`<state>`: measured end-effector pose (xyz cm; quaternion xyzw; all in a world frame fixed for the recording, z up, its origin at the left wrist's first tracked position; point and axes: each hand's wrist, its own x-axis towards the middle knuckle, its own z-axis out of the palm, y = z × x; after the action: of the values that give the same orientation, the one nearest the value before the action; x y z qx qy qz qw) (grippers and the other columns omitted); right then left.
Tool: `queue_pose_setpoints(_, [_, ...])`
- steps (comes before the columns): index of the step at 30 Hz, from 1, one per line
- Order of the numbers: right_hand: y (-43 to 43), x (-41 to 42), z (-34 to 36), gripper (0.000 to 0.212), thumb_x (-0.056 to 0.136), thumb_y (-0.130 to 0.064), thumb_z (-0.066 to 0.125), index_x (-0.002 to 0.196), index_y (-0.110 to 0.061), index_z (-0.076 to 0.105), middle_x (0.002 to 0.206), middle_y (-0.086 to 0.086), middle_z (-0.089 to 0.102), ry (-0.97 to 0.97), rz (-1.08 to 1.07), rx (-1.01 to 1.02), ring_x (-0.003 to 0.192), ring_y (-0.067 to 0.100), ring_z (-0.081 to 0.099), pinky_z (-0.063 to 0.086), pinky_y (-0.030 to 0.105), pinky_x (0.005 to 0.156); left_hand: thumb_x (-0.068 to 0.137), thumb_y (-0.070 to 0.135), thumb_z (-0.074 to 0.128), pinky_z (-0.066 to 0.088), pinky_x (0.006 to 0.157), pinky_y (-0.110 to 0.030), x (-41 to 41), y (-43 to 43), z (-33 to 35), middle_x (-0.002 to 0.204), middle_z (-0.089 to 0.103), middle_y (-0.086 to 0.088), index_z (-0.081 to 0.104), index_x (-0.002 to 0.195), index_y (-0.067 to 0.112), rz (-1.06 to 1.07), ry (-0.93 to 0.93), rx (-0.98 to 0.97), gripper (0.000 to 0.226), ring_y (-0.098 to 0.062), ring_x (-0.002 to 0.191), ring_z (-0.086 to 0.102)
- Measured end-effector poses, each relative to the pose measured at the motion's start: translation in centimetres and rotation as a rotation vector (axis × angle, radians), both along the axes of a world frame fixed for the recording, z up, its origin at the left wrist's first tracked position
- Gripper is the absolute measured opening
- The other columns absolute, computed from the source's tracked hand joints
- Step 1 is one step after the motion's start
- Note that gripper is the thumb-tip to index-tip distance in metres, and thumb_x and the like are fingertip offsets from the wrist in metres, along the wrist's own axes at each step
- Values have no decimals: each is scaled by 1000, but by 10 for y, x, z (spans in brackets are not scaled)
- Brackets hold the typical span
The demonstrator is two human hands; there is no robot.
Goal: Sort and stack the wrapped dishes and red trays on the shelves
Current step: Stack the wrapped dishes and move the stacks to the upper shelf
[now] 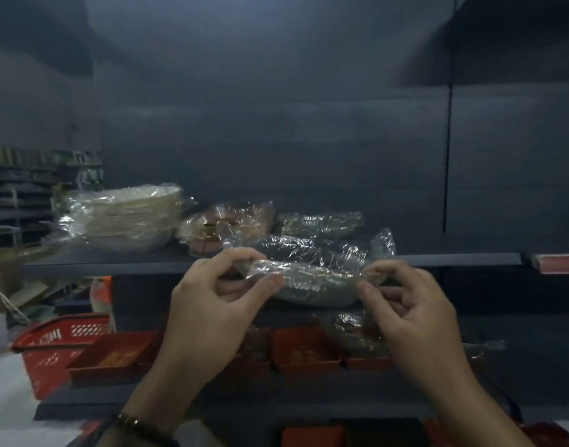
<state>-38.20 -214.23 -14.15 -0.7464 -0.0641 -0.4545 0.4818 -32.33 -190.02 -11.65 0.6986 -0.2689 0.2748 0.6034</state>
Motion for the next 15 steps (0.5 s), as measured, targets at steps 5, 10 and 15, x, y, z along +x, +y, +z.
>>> queue_pose_setpoints(5, [-19, 16, 52, 22, 84, -57, 76, 100, -43, 72, 122, -9, 63, -27, -72, -70, 89, -3, 74, 57, 12, 68, 80, 46, 87, 63, 81, -23, 26, -13, 48, 104, 77, 12, 75, 105, 42, 82, -114, 111, 28, 0, 87, 77])
queue_pose_setpoints(10, [-42, 68, 95, 29, 83, -62, 79, 94, -35, 75, 100, -13, 75, -18, -208, -152, 78, -5, 72, 56, 20, 73, 82, 50, 85, 54, 87, -20, 90, -32, 85, 97, 74, 14, 77, 113, 47, 268, -245, 313, 33, 0, 87, 71])
queue_pose_setpoints(15, [-62, 133, 120, 31, 86, -59, 79, 90, -28, 75, 94, -15, 72, -6, -303, -226, 86, 2, 63, 42, 15, 74, 80, 47, 87, 52, 92, -24, 162, -58, 115, 99, 71, 3, 83, 103, 39, 353, -300, 436, 25, -12, 89, 68])
